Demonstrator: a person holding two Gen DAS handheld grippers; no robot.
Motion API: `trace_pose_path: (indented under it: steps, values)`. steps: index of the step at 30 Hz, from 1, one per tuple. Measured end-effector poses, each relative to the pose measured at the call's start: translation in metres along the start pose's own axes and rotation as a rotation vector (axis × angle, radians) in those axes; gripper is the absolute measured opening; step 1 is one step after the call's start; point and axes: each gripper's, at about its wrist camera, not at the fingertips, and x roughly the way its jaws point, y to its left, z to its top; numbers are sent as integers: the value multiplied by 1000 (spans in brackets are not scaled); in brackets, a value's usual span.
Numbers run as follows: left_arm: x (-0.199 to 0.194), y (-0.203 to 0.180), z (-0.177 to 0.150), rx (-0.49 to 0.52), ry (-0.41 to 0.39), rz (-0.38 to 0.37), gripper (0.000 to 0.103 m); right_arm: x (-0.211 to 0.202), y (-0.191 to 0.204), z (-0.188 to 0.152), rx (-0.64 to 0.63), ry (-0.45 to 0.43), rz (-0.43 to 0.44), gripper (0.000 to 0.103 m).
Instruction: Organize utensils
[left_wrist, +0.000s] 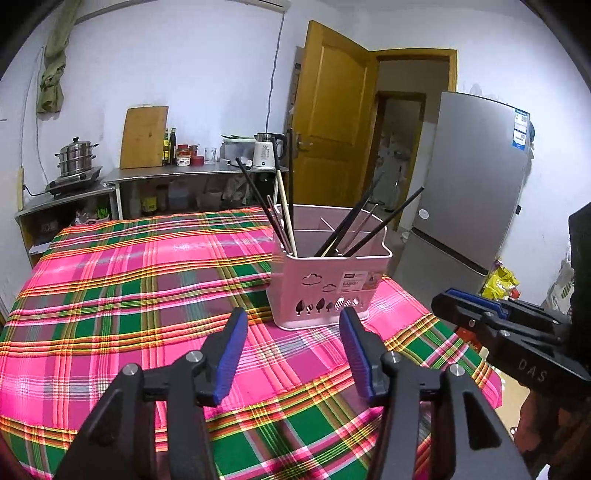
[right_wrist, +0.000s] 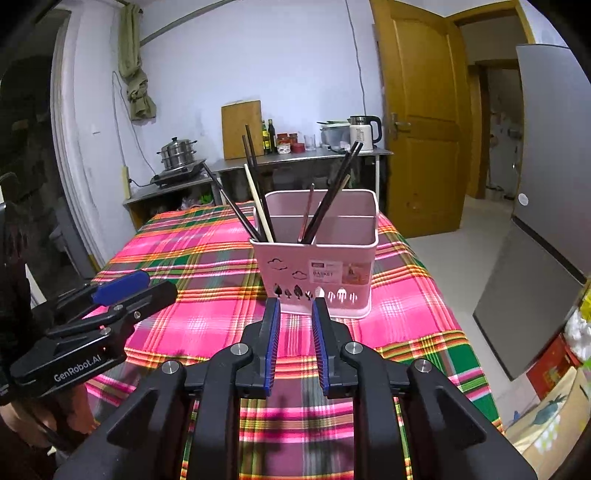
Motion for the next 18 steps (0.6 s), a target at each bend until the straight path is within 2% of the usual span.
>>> trace_pose_path:
  steps: [18]
  values:
    - [-1, 1, -1, -4, 1, 11, 54, 2, 5, -1, -6, 10, -2, 18]
